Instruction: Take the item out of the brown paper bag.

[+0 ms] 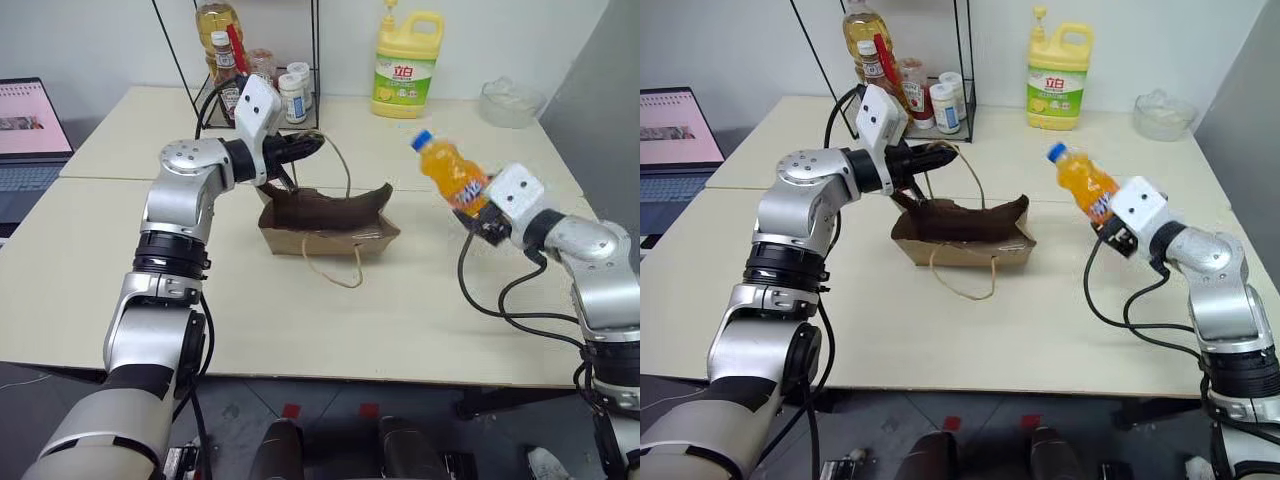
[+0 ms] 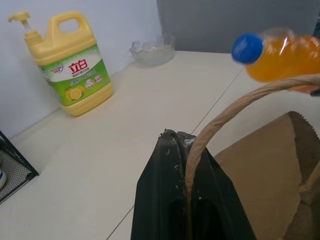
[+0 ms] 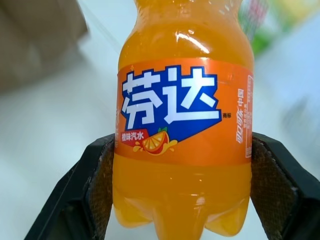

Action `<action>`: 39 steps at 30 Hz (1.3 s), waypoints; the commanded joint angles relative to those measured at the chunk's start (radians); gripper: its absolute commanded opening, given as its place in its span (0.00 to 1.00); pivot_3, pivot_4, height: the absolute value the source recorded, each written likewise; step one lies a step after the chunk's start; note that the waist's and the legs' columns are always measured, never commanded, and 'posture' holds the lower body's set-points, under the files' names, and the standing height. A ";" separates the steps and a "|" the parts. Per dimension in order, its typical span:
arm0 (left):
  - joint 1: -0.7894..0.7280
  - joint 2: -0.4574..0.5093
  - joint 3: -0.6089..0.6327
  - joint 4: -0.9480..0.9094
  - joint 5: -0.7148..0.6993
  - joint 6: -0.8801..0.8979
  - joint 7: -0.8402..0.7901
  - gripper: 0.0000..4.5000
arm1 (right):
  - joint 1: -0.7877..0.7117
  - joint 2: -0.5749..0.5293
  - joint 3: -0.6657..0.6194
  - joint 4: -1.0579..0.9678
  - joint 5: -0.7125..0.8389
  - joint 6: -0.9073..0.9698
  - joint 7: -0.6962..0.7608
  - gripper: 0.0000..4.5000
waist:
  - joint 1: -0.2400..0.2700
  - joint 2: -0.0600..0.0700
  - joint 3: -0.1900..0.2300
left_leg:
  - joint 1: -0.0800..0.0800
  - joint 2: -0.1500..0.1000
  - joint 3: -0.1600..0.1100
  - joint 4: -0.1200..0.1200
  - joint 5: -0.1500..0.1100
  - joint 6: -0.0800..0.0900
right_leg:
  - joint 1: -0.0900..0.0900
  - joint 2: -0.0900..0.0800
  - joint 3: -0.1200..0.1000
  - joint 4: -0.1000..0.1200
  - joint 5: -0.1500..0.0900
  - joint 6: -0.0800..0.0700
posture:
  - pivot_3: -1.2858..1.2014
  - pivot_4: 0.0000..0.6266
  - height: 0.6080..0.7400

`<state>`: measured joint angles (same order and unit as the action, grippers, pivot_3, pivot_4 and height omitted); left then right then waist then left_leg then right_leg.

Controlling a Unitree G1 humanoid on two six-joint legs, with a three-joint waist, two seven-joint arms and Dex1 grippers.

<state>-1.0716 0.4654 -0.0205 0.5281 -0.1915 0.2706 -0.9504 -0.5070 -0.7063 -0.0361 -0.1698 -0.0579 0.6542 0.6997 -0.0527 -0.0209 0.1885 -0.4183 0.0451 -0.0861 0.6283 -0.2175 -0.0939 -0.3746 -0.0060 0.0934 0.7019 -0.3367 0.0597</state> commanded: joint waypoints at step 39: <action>0.004 0.048 0.021 -0.046 -0.046 0.033 -0.064 0.32 | 0.042 -0.104 -0.054 -0.137 0.242 0.382 0.065 1.00 | -0.004 0.001 0.000 | 0.000 0.000 0.000 0.001 -0.001 0.001 | 0.001 0.000 0.000 -0.001 0.000 0.001 | 0.52 0.24 1.00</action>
<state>-1.0507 0.4928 -0.0276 0.5167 -0.2100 0.2985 -0.9854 -0.4683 -0.7950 -0.0407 -0.2408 0.1574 1.0080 0.7770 -0.0568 -0.0201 0.1889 -0.4180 0.0451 -0.0860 0.6289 -0.2183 -0.0924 -0.3732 -0.0058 0.0933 0.7009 -0.3363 0.0605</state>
